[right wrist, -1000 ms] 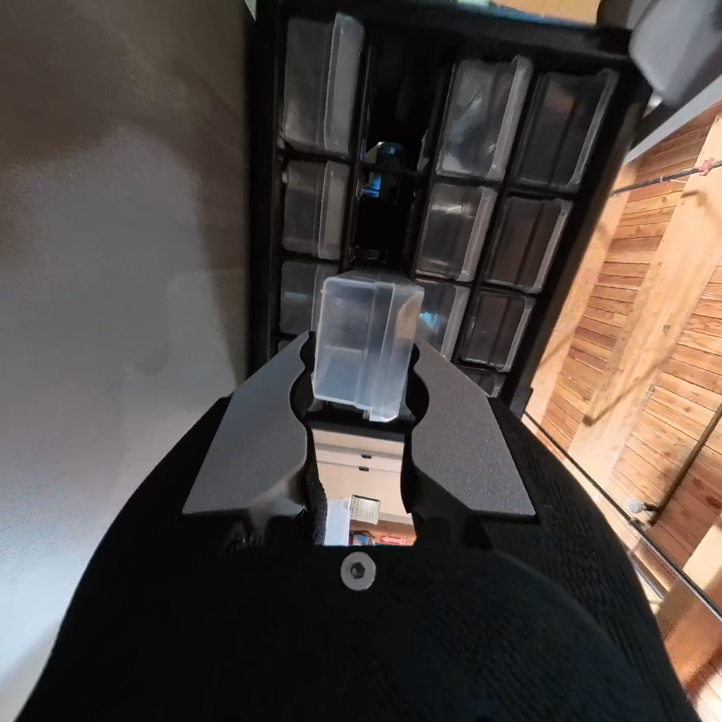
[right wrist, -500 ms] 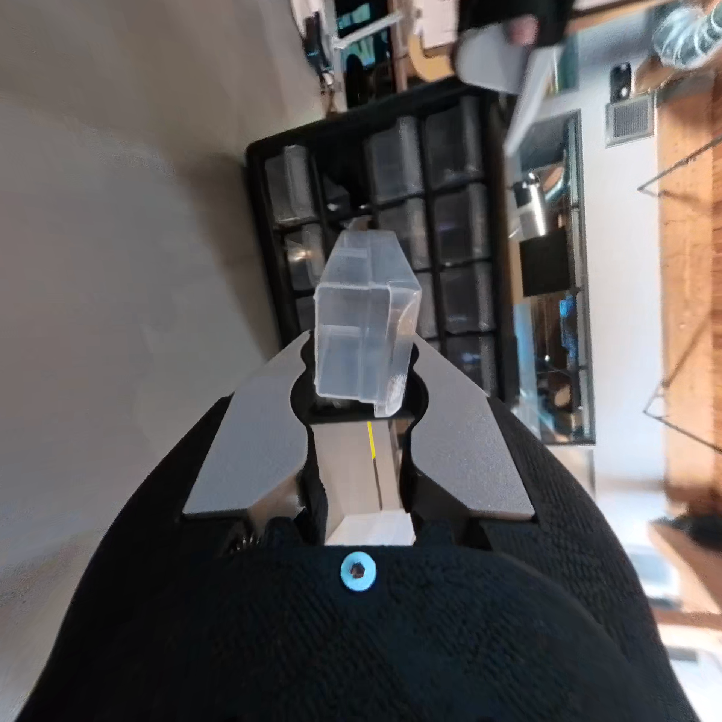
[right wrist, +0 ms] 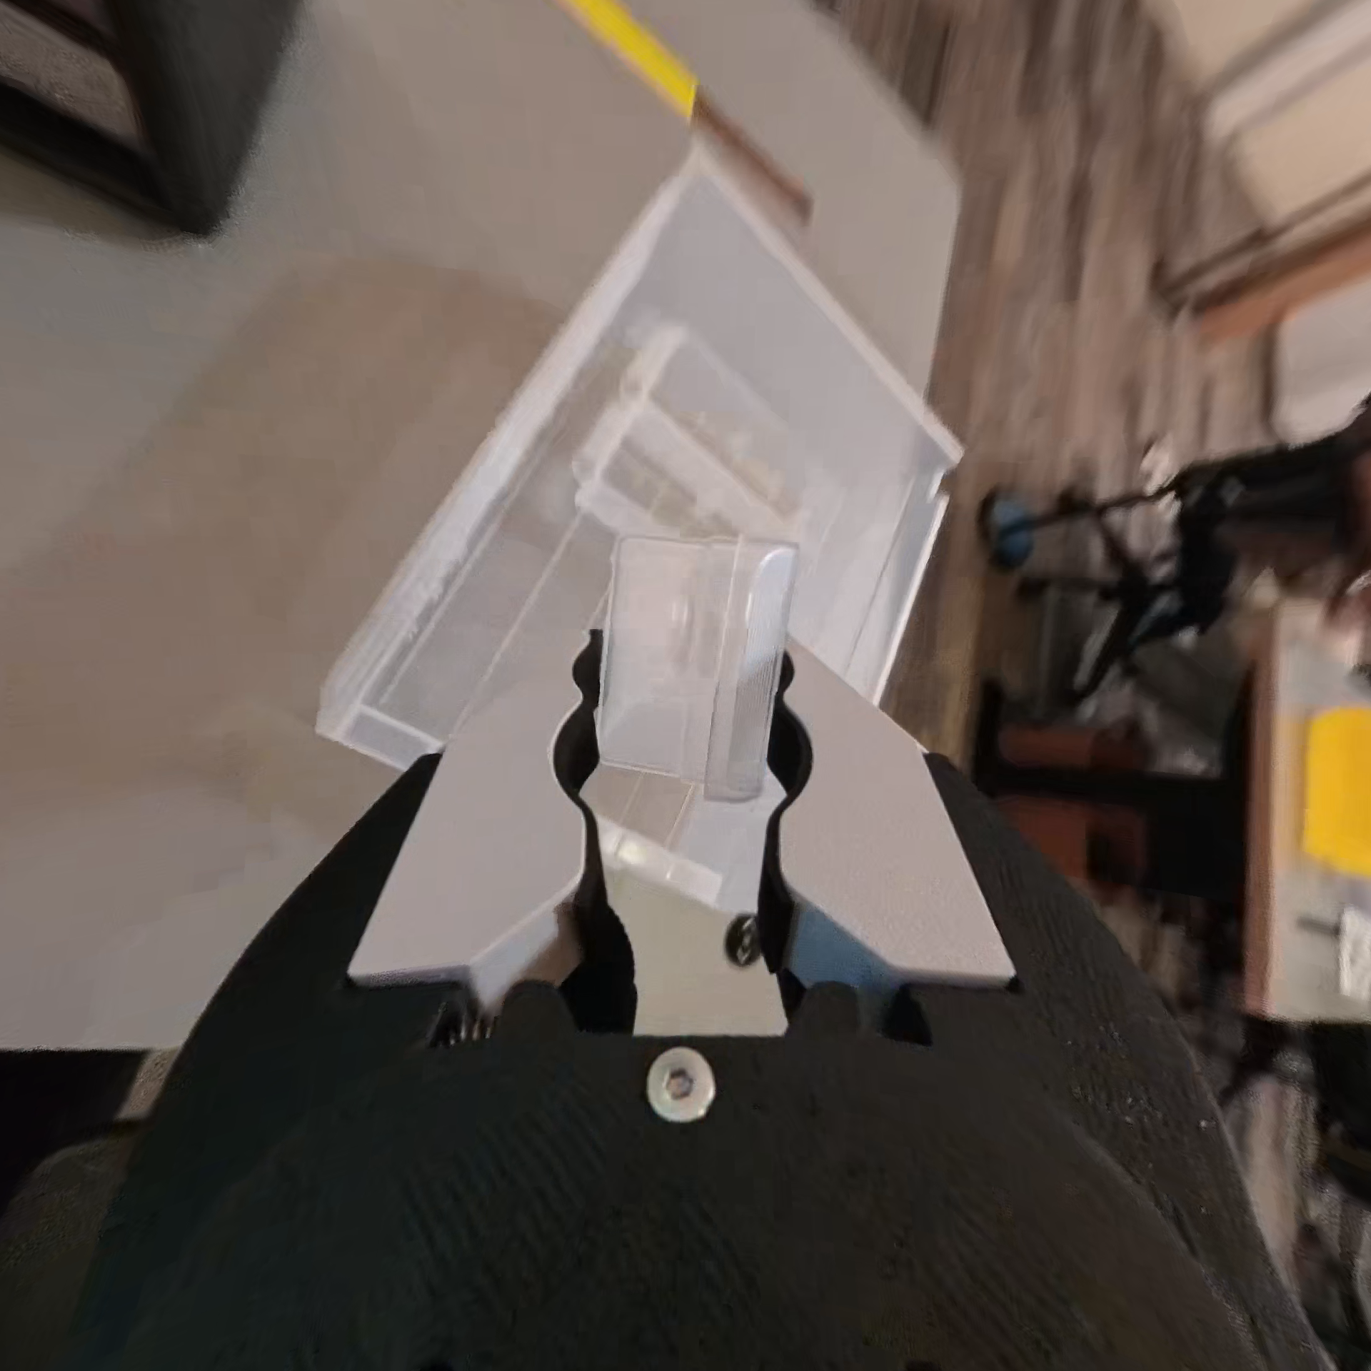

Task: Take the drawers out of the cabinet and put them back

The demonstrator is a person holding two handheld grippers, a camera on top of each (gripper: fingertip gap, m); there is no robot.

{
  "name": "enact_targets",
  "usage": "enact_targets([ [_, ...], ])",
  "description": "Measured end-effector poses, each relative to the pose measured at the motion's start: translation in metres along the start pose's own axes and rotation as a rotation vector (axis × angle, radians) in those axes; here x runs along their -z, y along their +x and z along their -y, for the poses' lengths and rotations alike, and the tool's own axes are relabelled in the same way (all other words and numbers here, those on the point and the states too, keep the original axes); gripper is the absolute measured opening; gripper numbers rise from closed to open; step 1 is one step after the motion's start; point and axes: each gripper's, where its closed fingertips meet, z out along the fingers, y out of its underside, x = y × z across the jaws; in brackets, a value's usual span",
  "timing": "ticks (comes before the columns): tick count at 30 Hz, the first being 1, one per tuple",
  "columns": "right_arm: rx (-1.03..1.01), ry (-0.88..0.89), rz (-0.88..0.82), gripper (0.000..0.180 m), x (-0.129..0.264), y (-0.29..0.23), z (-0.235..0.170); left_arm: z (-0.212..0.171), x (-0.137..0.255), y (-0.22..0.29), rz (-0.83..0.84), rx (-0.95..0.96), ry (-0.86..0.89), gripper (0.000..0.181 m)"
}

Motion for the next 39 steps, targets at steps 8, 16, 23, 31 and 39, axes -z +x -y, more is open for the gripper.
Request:
enact_targets([
  [8, -0.088, -0.378, 0.120, 0.041, -0.081, -0.015, -0.036, 0.000, 0.000, 0.000, 0.005, -0.004, -0.004, 0.035],
  [16, -0.307, -0.235, 0.367, 0.089, -0.108, -0.049, -0.021, 0.000, 0.000, 0.000, 0.002, -0.004, -0.003, 0.035],
  [23, 0.194, -0.200, 0.351, 0.082, -0.082, -0.030, -0.054, 0.000, 0.000, 0.000, 0.002, -0.002, -0.002, 0.035],
  [31, 0.406, -0.287, 0.301, 0.024, -0.131, -0.040, -0.078, 0.000, 0.000, 0.000, 0.006, -0.004, -0.003, 0.035],
  [39, 0.312, -0.241, 0.246, 0.046, -0.150, -0.036, -0.062, 0.000, 0.000, 0.000, 0.003, -0.004, -0.002, 0.035],
])
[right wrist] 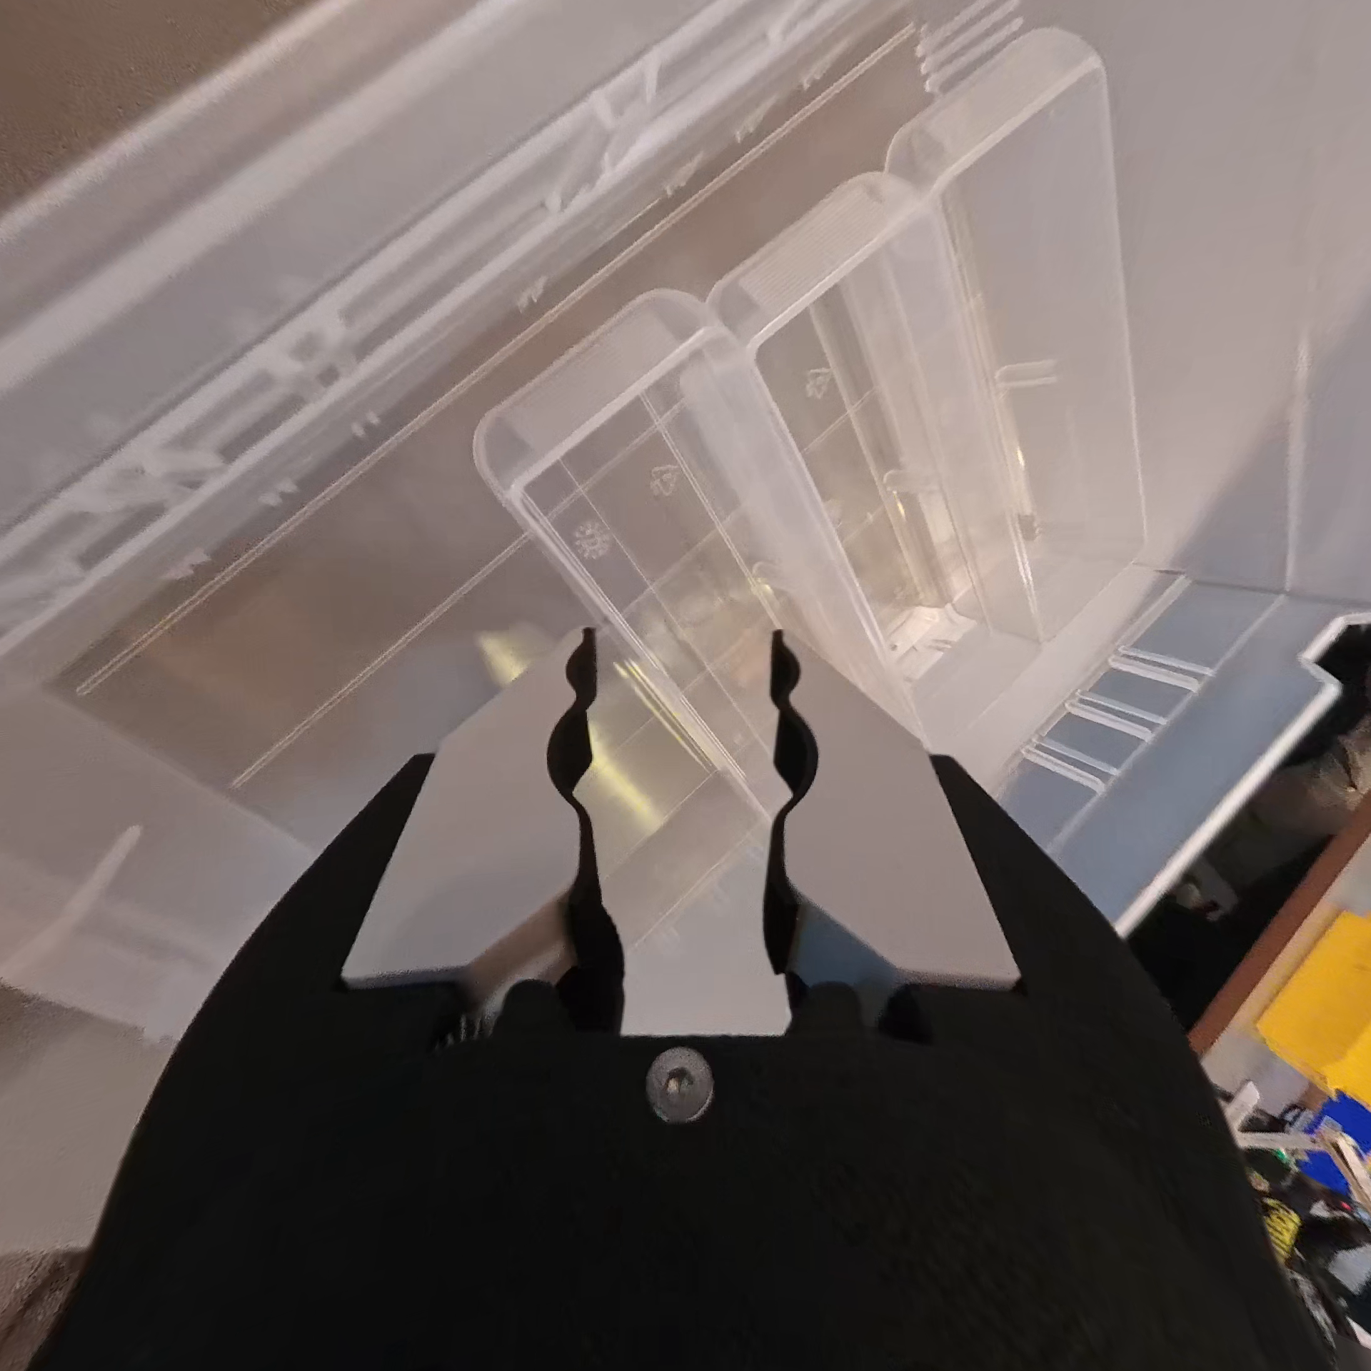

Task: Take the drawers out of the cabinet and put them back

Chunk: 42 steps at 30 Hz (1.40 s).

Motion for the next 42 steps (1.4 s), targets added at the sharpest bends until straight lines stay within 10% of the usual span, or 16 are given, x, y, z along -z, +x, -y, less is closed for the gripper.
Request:
enact_targets([
  [7, -0.093, 0.211, -0.401, 0.047, 0.108, 0.047, 0.025, 0.000, 0.000, 0.000, 0.005, -0.001, -0.002, 0.035],
  [12, 0.224, 0.516, -0.638, 0.046, 0.157, -0.009, 0.126, 0.000, 0.000, 0.000, 0.007, -0.002, -0.003, 0.035],
  [23, 0.750, 0.580, -0.910, 0.038, 0.090, -0.092, 0.245, 0.000, 0.000, 0.000, 0.005, -0.001, -0.003, 0.035],
  [27, 0.790, 0.572, -0.960, 0.010, 0.082, -0.092, 0.250, 0.000, 0.000, 0.000, 0.000, 0.002, 0.000, 0.035],
  [37, 0.839, 0.581, -0.991, 0.008, 0.103, -0.119, 0.210, 0.000, 0.000, 0.000, -0.003, 0.004, 0.001, 0.036],
  [42, 0.867, 0.707, -0.911, 0.090, 0.114, -0.137, 0.201, 0.000, -0.001, 0.000, -0.001, 0.002, 0.000, 0.036],
])
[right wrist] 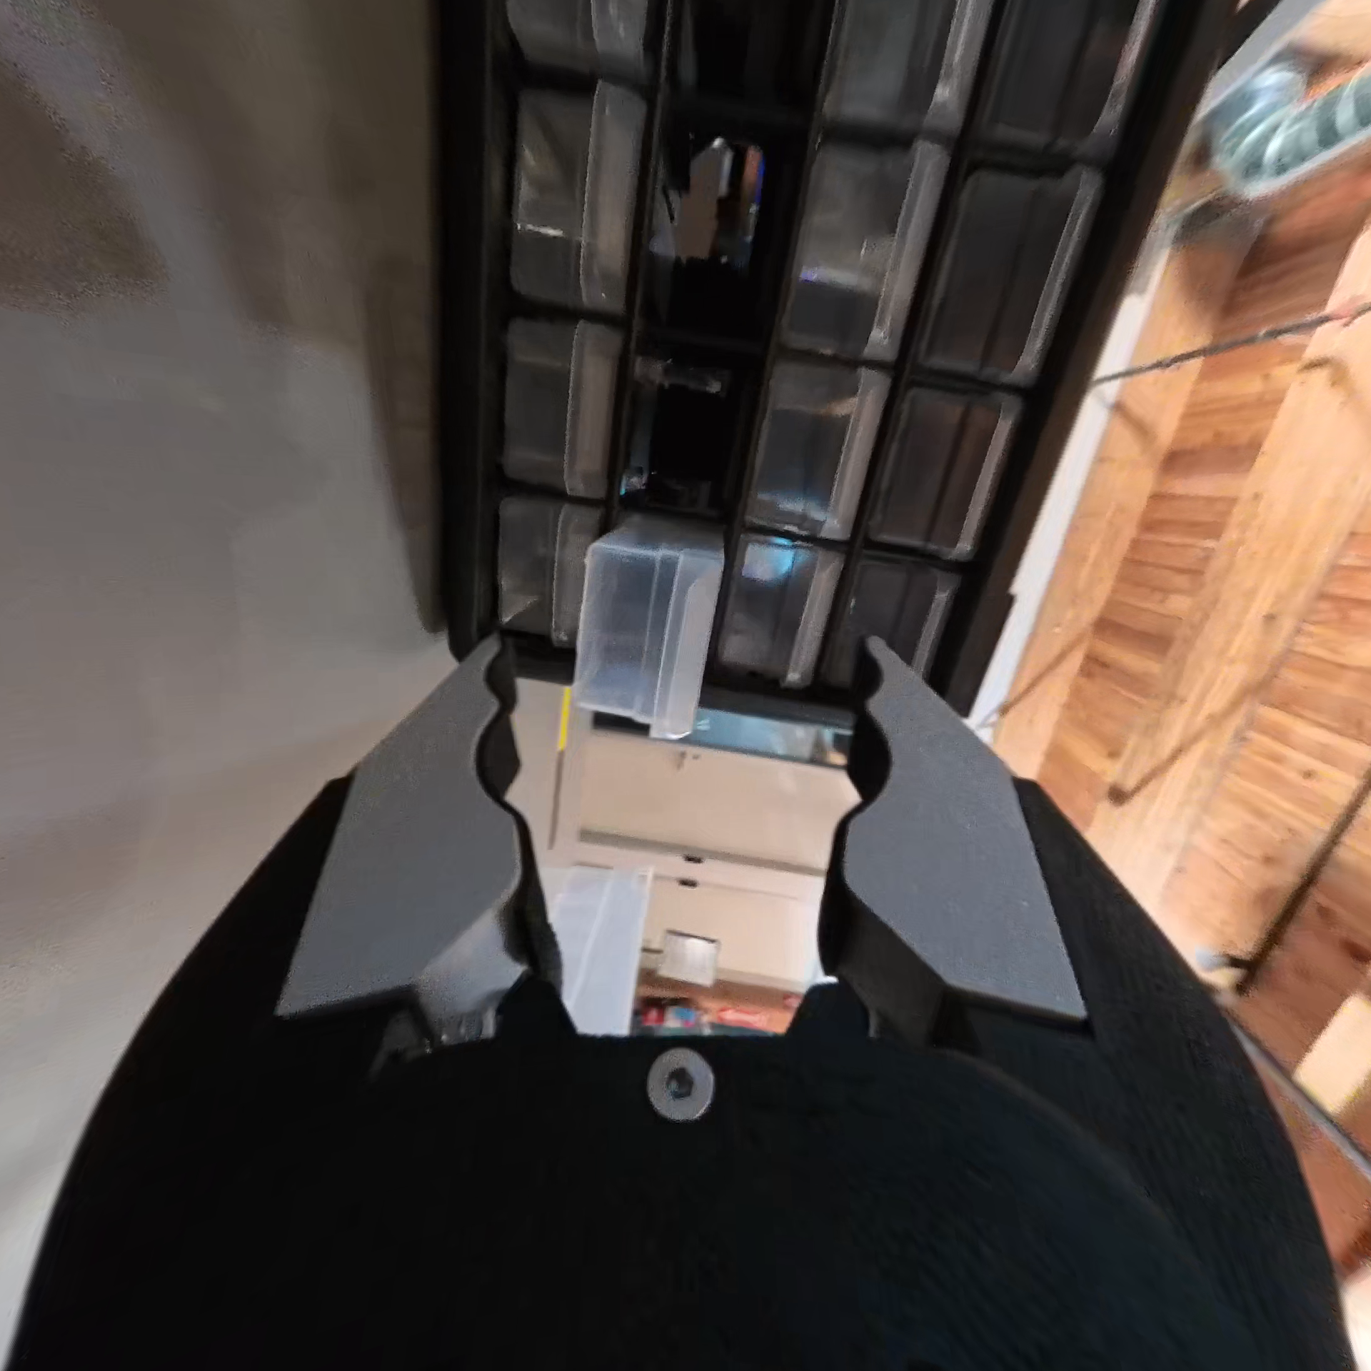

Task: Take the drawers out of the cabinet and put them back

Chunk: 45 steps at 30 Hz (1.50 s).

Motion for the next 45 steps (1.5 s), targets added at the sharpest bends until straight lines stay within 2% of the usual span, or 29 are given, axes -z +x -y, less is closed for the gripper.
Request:
enact_targets([
  [3, -0.046, -0.046, 0.035, 0.096, -0.016, -0.003, -0.012, 0.000, 0.000, 0.000, 0.001, -0.001, -0.001, 0.036],
  [5, -0.053, -0.070, 0.035, 0.090, -0.030, -0.005, -0.016, 0.000, 0.000, 0.000, 0.002, -0.003, -0.001, 0.036],
  [7, -0.038, -0.111, 0.027, 0.074, -0.043, -0.007, -0.021, 0.000, 0.000, 0.000, 0.002, 0.000, 0.002, 0.036],
  [8, -0.017, -0.131, 0.036, 0.051, -0.046, -0.011, -0.024, 0.000, 0.000, 0.000, 0.003, 0.001, 0.004, 0.036],
  [9, 0.002, -0.140, 0.059, 0.044, -0.047, -0.015, -0.024, 0.000, 0.000, 0.000, 0.003, 0.001, 0.006, 0.036],
  [21, -0.023, -0.098, 0.125, 0.043, 0.025, -0.017, -0.005, 0.000, 0.000, 0.000, -0.005, 0.006, 0.007, 0.036],
  [29, -0.474, 0.109, 0.366, 0.042, 0.044, 0.006, 0.002, 0.000, 0.000, 0.000, -0.006, 0.010, 0.010, 0.035],
  [32, -0.564, 0.191, 0.400, 0.042, 0.052, 0.026, 0.004, 0.000, 0.000, 0.000, -0.004, 0.008, 0.009, 0.035],
  [35, -0.634, 0.083, 0.473, 0.042, 0.070, 0.044, -0.011, 0.000, 0.000, 0.000, -0.001, 0.003, 0.007, 0.035],
  [39, -0.745, -0.290, 0.430, 0.042, 0.109, 0.074, -0.087, 0.000, 0.000, 0.000, -0.004, 0.008, 0.009, 0.035],
  [43, -0.984, -0.714, 0.537, 0.042, 0.144, 0.047, -0.170, 0.000, 0.000, 0.000, -0.005, 0.009, 0.010, 0.035],
  [45, -1.167, -0.784, 0.590, 0.041, 0.142, 0.028, -0.186, 0.000, 0.000, 0.000, -0.005, 0.009, 0.009, 0.035],
])
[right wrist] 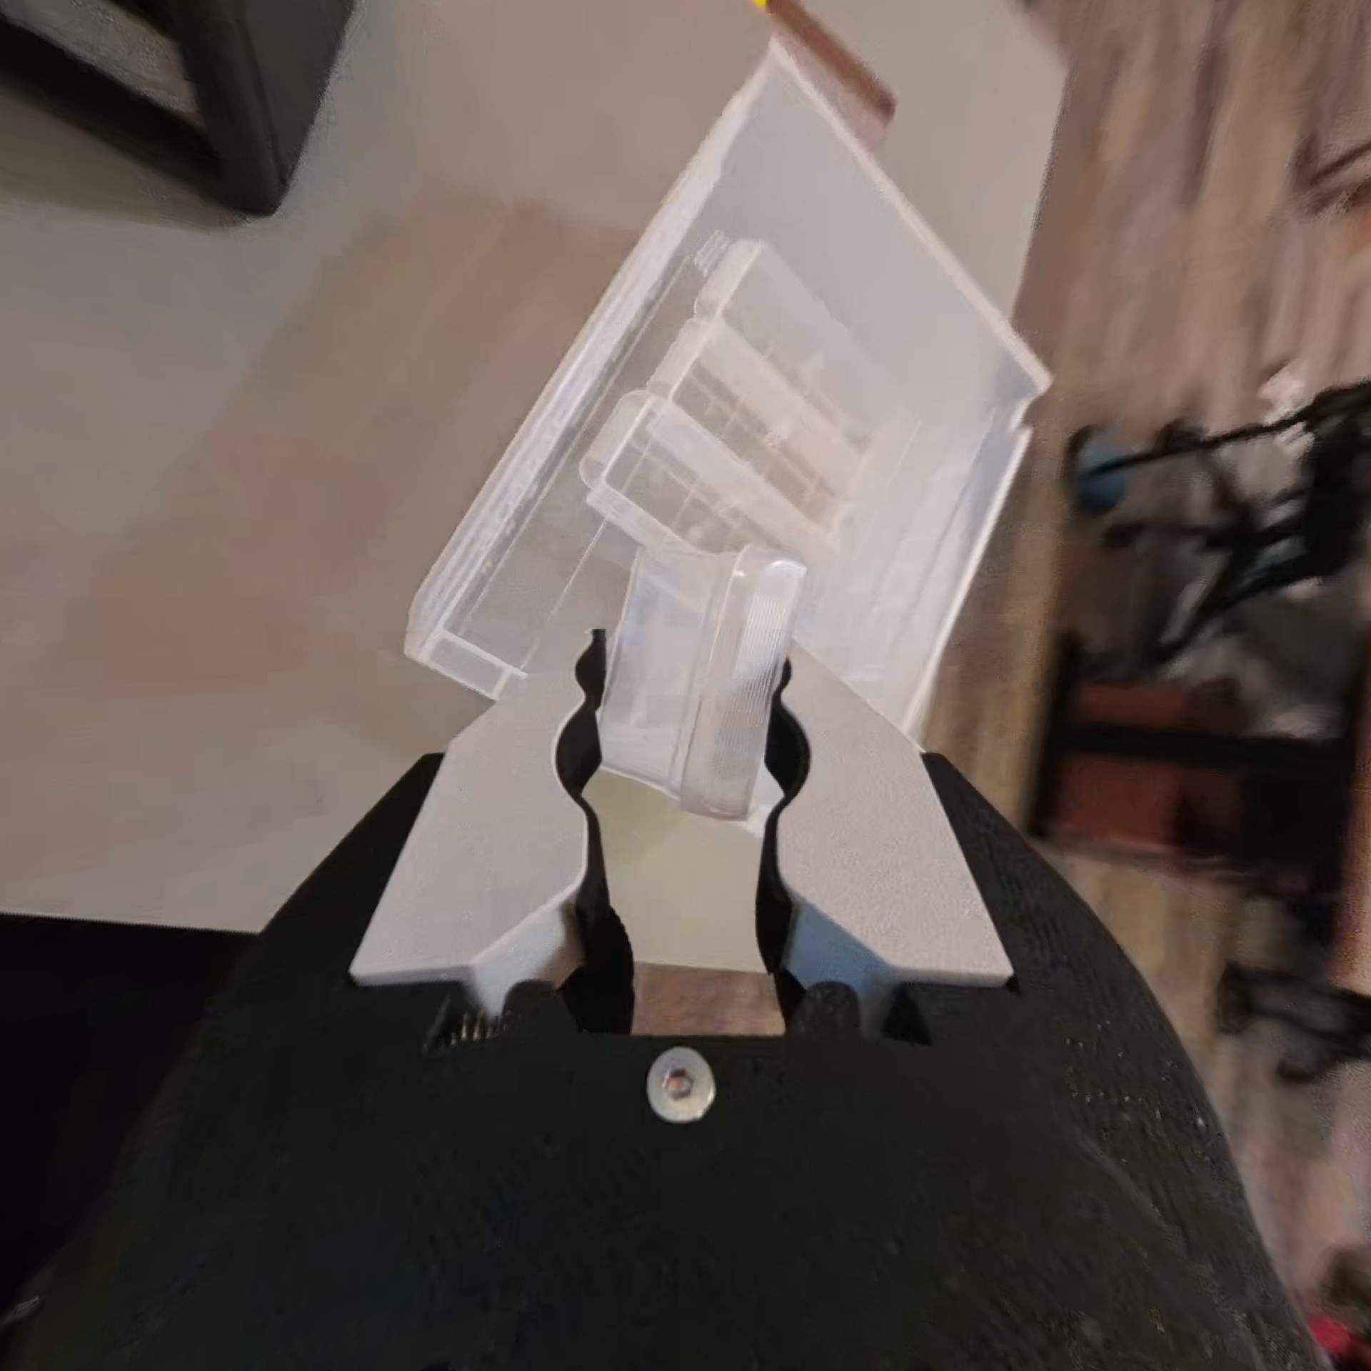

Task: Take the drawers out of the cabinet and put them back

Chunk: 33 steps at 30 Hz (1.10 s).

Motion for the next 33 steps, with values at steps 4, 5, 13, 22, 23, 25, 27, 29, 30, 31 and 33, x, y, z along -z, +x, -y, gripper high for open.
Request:
enact_targets([
  [4, -0.176, -0.099, 0.096, 0.040, -0.028, 0.011, -0.014, 0.000, 0.001, 0.001, -0.003, -0.003, -0.002, 0.036],
  [5, -0.190, -0.089, 0.109, 0.039, -0.034, 0.013, -0.011, 0.000, 0.001, 0.001, -0.007, -0.001, -0.003, 0.036],
  [13, -0.134, -0.106, 0.011, 0.037, -0.065, 0.018, -0.012, 0.000, 0.002, 0.003, -0.020, 0.005, -0.003, 0.036],
  [22, -0.077, -0.284, -0.050, 0.031, -0.075, 0.001, -0.031, 0.000, 0.002, 0.002, -0.019, 0.008, -0.001, 0.035],
  [23, -0.098, -0.289, -0.006, 0.026, -0.080, -0.005, -0.031, 0.000, 0.002, 0.002, -0.019, 0.007, -0.001, 0.035],
  [25, -0.111, -0.304, 0.044, 0.020, -0.089, -0.014, -0.031, 0.000, 0.002, 0.002, -0.020, 0.008, 0.000, 0.035],
  [27, -0.112, -0.312, 0.070, 0.014, -0.098, -0.018, -0.032, 0.000, 0.002, 0.002, -0.021, 0.009, 0.000, 0.035],
  [29, -0.144, -0.275, 0.137, 0.022, -0.107, -0.026, -0.026, 0.000, 0.002, 0.002, -0.022, 0.010, 0.001, 0.035],
  [30, -0.182, -0.240, 0.195, 0.026, -0.108, -0.033, -0.021, 0.000, 0.002, 0.001, -0.022, 0.011, 0.002, 0.035],
  [31, -0.225, -0.199, 0.253, 0.030, -0.106, -0.038, -0.014, 0.000, 0.002, 0.001, -0.022, 0.011, 0.002, 0.035],
  [33, -0.285, -0.111, 0.313, 0.038, -0.096, -0.038, -0.001, 0.000, 0.002, 0.001, -0.022, 0.012, 0.003, 0.034],
])
